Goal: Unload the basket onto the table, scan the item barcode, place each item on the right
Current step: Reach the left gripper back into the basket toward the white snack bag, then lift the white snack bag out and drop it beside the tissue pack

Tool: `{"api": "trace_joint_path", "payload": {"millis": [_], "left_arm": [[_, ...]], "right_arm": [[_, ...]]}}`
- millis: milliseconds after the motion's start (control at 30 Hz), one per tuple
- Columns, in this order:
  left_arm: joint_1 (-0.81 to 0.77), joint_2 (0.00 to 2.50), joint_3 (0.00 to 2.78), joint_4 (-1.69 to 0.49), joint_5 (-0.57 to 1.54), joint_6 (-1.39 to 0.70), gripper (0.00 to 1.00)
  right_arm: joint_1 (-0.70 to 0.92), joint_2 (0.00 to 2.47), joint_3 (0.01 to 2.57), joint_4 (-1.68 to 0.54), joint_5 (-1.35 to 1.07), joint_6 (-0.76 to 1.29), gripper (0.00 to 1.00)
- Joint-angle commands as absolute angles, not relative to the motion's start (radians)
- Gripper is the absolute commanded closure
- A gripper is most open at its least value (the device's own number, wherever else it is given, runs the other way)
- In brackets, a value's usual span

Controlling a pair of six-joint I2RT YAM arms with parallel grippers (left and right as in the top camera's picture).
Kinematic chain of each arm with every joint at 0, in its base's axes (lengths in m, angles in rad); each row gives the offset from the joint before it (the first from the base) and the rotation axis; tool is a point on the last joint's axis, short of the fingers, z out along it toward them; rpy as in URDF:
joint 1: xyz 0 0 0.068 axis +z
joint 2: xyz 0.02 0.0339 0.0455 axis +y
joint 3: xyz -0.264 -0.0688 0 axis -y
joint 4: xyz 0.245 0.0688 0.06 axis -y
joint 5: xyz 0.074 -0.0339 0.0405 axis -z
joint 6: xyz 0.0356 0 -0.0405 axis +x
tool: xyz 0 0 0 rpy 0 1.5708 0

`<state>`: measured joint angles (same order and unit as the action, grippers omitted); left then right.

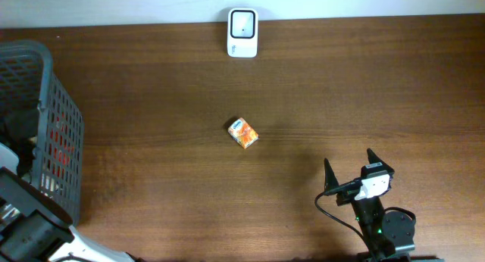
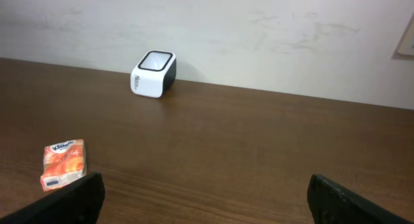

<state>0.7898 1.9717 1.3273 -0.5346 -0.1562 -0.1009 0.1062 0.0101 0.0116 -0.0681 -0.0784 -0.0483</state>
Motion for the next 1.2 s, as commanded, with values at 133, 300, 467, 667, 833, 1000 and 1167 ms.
{"api": "trace_joint_path", "payload": {"millis": [133,300,467,667,833,1000,1167], "left_arm": [[0.789,1.935,1.439,-0.678,-0.118,-0.096,1.0],[0.788,1.725,1.716,-0.855,-0.099,-0.096,1.0],[0.751,1.414,1.811,-0.893,0.001,-0.096,1.0],[0.381,1.31,1.783,-1.01,0.178,-0.109,1.0],[0.021,1.425,1.61,-0.992,0.017,-0.307,1.0],[-0.209,1.711,1.536,-0.955,-0.049,-0.434,1.0],[-0.291,1.898,1.536,-0.91,-0.049,-0.527,1.0]], "right_arm": [[0.104,0.004,0.006,-0.072,-0.073,-0.041,0.01],[0.104,0.004,0.006,-0.072,-0.074,-0.041,0.01],[0.104,0.004,0.006,-0.072,-0.074,-0.041,0.01],[0.104,0.004,0.006,-0.072,-0.073,-0.041,0.01],[0.104,0.004,0.006,-0.072,-0.074,-0.041,0.01],[0.104,0.004,0.006,-0.072,-0.074,-0.041,0.01],[0.104,0.004,0.006,-0.072,-0.074,-0.041,0.01]]}}
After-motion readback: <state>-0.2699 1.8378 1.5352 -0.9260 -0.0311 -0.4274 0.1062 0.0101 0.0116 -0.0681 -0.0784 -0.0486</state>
